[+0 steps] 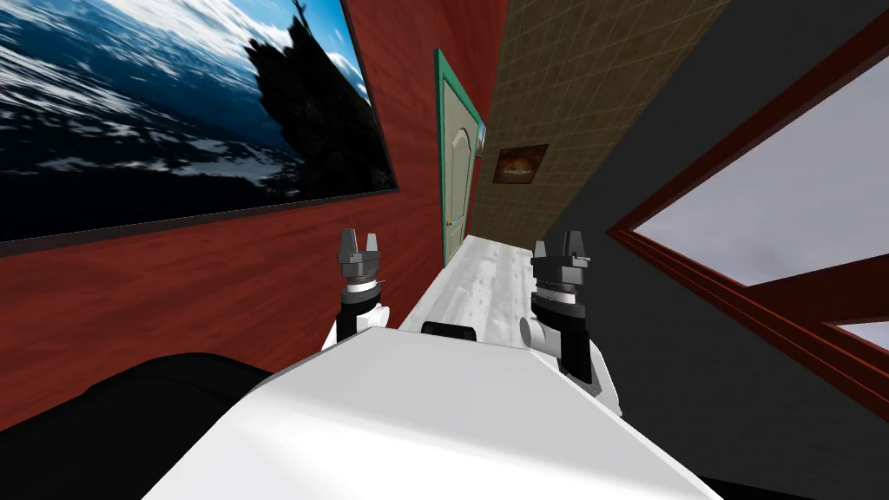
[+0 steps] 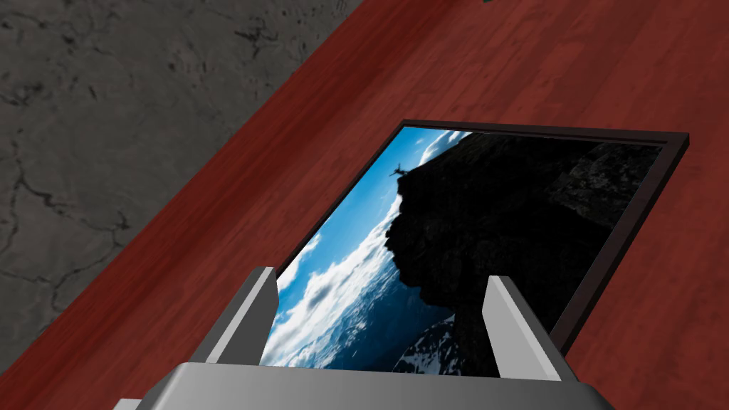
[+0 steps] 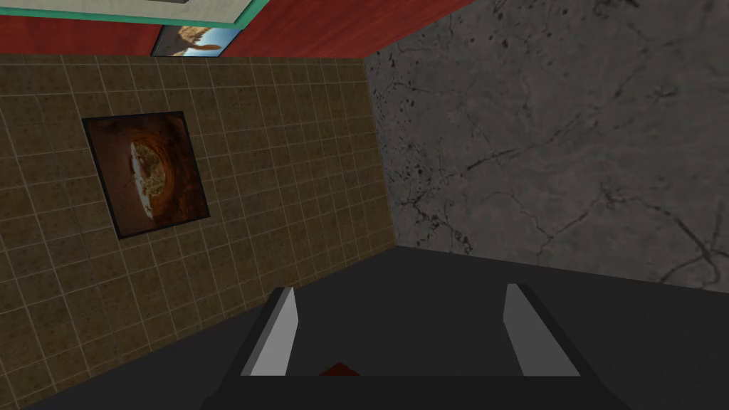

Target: Pull the door open

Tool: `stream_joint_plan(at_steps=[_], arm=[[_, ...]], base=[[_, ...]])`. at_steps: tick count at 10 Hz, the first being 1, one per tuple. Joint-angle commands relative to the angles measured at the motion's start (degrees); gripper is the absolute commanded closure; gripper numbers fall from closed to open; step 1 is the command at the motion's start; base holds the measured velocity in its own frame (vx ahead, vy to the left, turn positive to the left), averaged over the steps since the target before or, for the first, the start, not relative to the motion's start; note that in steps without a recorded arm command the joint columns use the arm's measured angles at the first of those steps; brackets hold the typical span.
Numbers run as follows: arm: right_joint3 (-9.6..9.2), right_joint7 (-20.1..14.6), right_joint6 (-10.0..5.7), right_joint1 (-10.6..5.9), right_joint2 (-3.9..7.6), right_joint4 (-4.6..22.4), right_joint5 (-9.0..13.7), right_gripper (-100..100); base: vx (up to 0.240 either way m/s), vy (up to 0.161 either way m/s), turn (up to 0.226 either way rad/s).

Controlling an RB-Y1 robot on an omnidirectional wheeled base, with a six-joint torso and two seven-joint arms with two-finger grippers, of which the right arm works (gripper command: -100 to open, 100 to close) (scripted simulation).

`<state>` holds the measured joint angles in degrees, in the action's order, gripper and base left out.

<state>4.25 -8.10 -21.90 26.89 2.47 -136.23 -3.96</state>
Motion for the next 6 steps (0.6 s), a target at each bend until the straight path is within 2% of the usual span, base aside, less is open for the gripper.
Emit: stream_joint_plan(at_steps=[1, 4, 6], arm=[[-0.19, -0.1, -0.36, -0.72, 0.37, 1.7, 0.1, -100], [-0.51, -0.2, -0.95, -1.92, 0.92, 4.6, 0.2, -100], [-0.85, -0.3, -1.58, -3.18, 1.45, 7.6, 0.3, -100]], base=[[0.054, -0.015, 0.118], [0.132, -0.047, 0.107], [0.099, -0.059, 0.124]])
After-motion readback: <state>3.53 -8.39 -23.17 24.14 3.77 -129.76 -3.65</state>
